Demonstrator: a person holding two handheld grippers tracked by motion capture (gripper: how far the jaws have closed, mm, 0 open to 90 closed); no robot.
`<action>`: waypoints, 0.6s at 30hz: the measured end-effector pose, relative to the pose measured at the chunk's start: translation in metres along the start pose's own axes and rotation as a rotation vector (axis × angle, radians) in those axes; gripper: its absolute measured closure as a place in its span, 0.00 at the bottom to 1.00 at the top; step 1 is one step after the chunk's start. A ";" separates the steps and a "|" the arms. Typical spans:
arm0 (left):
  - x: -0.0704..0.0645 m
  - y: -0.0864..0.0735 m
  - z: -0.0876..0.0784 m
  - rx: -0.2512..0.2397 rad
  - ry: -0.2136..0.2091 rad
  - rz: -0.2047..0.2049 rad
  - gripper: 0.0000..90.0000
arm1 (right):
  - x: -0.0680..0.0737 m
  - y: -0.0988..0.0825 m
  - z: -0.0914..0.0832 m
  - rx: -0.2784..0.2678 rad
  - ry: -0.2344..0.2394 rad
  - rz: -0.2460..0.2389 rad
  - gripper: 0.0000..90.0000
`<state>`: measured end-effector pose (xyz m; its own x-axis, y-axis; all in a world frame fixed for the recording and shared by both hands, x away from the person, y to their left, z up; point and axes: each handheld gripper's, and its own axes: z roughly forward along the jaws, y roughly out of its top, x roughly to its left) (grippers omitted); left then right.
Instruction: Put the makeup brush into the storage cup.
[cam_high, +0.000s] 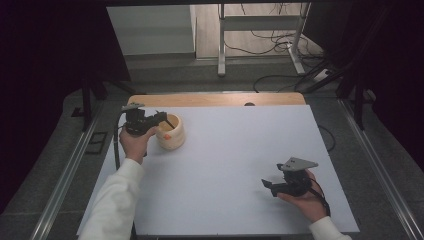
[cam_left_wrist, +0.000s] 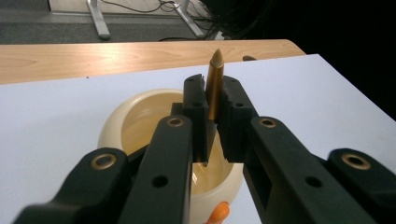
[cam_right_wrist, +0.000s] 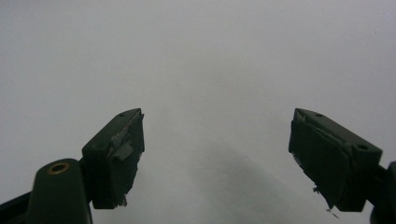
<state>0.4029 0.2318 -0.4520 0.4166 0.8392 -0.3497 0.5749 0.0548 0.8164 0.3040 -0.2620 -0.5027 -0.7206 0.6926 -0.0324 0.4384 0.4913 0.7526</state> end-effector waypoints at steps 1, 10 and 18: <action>0.000 -0.001 0.001 0.001 -0.001 0.000 0.92 | 0.000 0.000 0.000 0.000 0.000 0.000 0.21; -0.004 0.000 -0.001 -0.016 0.075 0.042 0.36 | 0.000 0.000 0.000 -0.001 -0.001 0.001 0.21; -0.006 -0.002 -0.017 -0.009 0.101 0.087 0.19 | 0.000 0.000 0.000 0.000 -0.002 0.000 0.21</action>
<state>0.3873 0.2356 -0.4433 0.3915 0.8909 -0.2302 0.5334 -0.0159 0.8457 0.3042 -0.2618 -0.5029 -0.7196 0.6936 -0.0337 0.4381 0.4912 0.7528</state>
